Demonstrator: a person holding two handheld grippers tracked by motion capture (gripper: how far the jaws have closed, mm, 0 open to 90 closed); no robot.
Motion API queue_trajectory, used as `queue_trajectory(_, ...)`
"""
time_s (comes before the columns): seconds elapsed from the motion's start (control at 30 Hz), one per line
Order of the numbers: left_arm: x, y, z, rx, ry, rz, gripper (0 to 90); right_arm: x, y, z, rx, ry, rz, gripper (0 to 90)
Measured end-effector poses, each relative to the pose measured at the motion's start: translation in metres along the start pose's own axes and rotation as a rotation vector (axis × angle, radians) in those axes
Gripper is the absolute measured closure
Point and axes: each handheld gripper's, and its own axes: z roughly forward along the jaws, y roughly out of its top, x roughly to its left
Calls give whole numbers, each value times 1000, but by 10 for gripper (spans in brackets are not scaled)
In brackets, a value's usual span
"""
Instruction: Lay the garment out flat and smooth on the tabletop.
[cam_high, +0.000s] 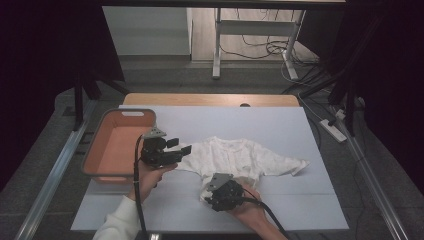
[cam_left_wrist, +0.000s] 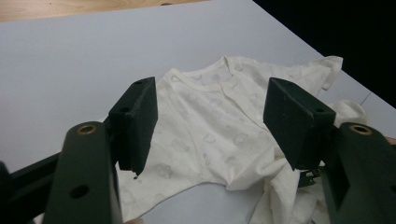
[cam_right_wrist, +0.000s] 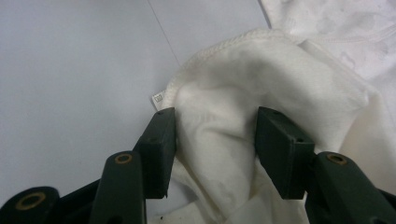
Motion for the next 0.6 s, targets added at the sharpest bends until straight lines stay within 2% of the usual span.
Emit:
queue_trajectory(0.03,0,0,0,1,0,0,354,0,0,1,4,-4,2,505)
queue_trajectory(0.1,-1,0,1,4,0,2,354,0,-1,0,5,-17,1,619)
queue_trajectory(0.13,-1,0,1,4,0,2,354,0,-1,0,5,-17,1,619)
queue_trajectory(0.27,-2,-1,2,7,1,7,354,3,-3,-3,-11,-28,-28,807)
queue_trajectory(0.3,-2,-1,2,7,1,8,354,3,-3,-5,-15,-32,-36,828)
queue_trajectory(0.43,-1,0,1,5,1,6,354,4,-2,-15,-30,12,-21,843)
queue_trajectory(0.5,-1,0,1,4,1,6,354,5,0,-27,-66,36,-6,844)
queue_trajectory(0.53,-1,0,1,4,1,6,354,6,5,-42,-125,61,14,844)
queue_trajectory(0.57,-1,0,1,4,1,6,354,6,5,-42,-125,61,14,844)
queue_trajectory(0.6,-1,0,1,1,0,4,354,6,9,-51,-153,70,19,844)
